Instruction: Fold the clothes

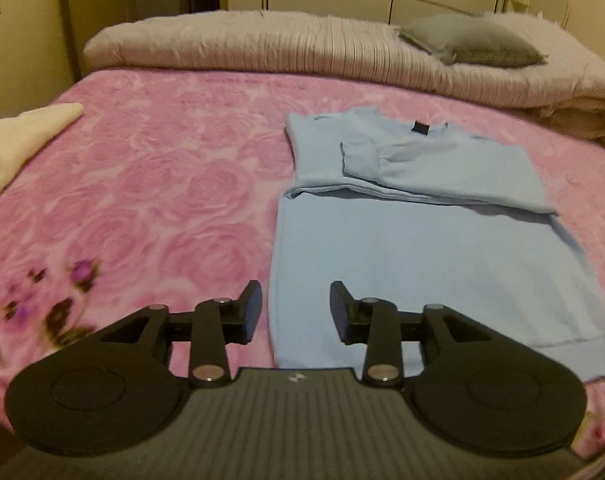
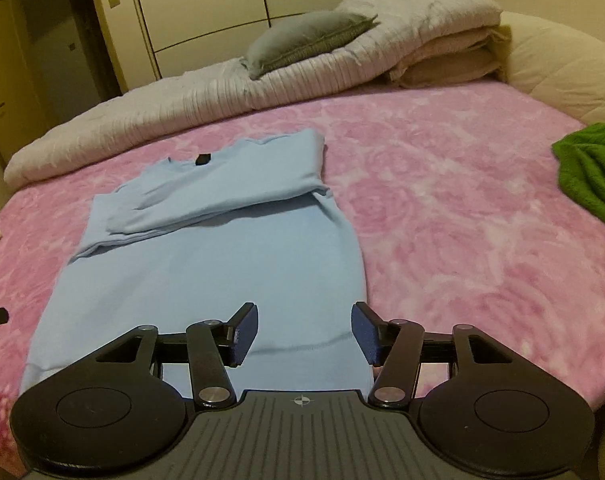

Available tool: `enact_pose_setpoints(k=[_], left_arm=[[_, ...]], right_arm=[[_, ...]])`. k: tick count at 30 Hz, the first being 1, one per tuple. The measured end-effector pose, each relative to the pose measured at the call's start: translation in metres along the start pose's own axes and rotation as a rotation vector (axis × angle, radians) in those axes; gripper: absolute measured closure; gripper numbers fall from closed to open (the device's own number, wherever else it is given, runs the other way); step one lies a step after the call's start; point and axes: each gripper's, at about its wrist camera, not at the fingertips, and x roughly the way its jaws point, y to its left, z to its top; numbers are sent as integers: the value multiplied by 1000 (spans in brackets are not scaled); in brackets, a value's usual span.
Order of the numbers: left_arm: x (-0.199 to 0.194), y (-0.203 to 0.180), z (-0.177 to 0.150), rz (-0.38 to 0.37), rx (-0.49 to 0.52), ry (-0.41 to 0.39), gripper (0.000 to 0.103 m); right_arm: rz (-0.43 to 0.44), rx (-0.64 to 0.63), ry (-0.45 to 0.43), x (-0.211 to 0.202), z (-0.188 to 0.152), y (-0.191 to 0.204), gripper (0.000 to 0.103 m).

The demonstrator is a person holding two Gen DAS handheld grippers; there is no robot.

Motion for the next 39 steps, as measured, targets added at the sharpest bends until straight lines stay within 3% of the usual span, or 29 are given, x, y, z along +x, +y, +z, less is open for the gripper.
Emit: enact_pose_setpoints(k=[6,14,25,29,33,35,36,39], left_arm=[[-51,2,-28,-20,-13,-22,69],[-54,15,-33,27,-22,-40,67],[27,60,-25,126,-31,9,67],[80,84,-4,161,-35,-52,65],[147,109,13,181,-55,-52,62],[172,119,15,198,-55,-75,48],[180,123,13,210,-63,-95,28],[183,126,11,217,-75,-112,22]], right_arm=[[37,-26,-28,-45,-18,13,43],[20,-31,-50,-63,-26,6,39],[-112,-64,-34,-26,-3,-44,37],[-139,-11,-55,-5,16,-90,37],[-263,55,-60,14,32,-148,37],[-305,68,-52,25,34,-171,37],[-312,73,-47,28,35,-181,37],[-329,101,-25,38,33,-206,37]])
